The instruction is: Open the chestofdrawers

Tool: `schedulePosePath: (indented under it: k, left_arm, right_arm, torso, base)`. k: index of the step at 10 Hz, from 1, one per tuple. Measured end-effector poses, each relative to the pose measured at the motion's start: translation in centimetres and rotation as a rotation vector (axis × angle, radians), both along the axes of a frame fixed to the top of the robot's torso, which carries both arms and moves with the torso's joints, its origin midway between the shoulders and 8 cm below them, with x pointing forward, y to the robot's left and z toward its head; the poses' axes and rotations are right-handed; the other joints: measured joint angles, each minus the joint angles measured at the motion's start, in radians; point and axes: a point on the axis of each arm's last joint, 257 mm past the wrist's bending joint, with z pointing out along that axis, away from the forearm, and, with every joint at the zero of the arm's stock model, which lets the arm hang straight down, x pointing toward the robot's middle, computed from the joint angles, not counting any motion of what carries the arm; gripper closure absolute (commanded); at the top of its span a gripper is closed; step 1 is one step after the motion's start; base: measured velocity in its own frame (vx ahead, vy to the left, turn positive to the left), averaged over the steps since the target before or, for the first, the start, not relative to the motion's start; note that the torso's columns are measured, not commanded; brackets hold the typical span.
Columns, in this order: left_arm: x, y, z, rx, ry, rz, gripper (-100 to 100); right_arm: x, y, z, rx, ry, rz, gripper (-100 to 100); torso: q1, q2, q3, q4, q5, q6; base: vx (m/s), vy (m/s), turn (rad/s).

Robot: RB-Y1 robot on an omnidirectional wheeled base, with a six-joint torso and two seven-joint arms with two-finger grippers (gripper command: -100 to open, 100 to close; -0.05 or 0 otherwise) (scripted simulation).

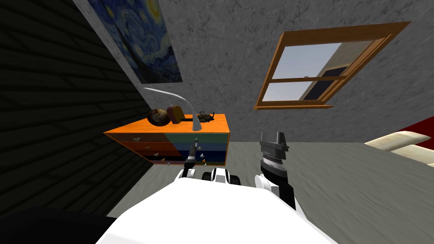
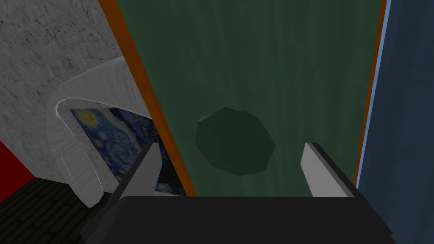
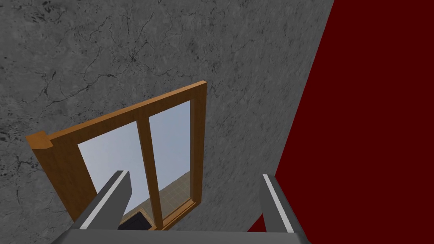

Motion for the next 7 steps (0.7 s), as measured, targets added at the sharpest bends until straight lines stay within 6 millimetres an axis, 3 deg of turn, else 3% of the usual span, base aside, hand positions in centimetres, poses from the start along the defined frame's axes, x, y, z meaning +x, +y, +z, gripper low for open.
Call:
schedulePosePath:
  k: [2,3,7]
  left_arm:
    - [1.0,0.1,0.7,0.0,0.0,-0.002,-100]
    - [1.1,0.1,0.7,0.0,0.002,-0.002,100]
    - [-0.5,-0.3,-0.5,-0.004,0.006,0.0,100]
  right_arm:
    - [0.0,0.0,0.0,0.0,0.0,0.0,0]
    - [0.0,0.0,0.0,0.0,0.0,0.0,0]
    - [0.0,0.0,0.0,0.0,0.0,0.0,0]
  torso:
    - [0.0,0.001,0.0,0.0,0.0,0.0]
    - [0.0,0.001,0.001,0.0,0.0,0.0]
    - [-0.001,0.002,0.001,0.001,-0.001,-0.001]
  base:
    - [0.008,-0.006,0.006]
    - [-0.004,0.005,-0.014]
    - [-0.028,0.002,-0.004]
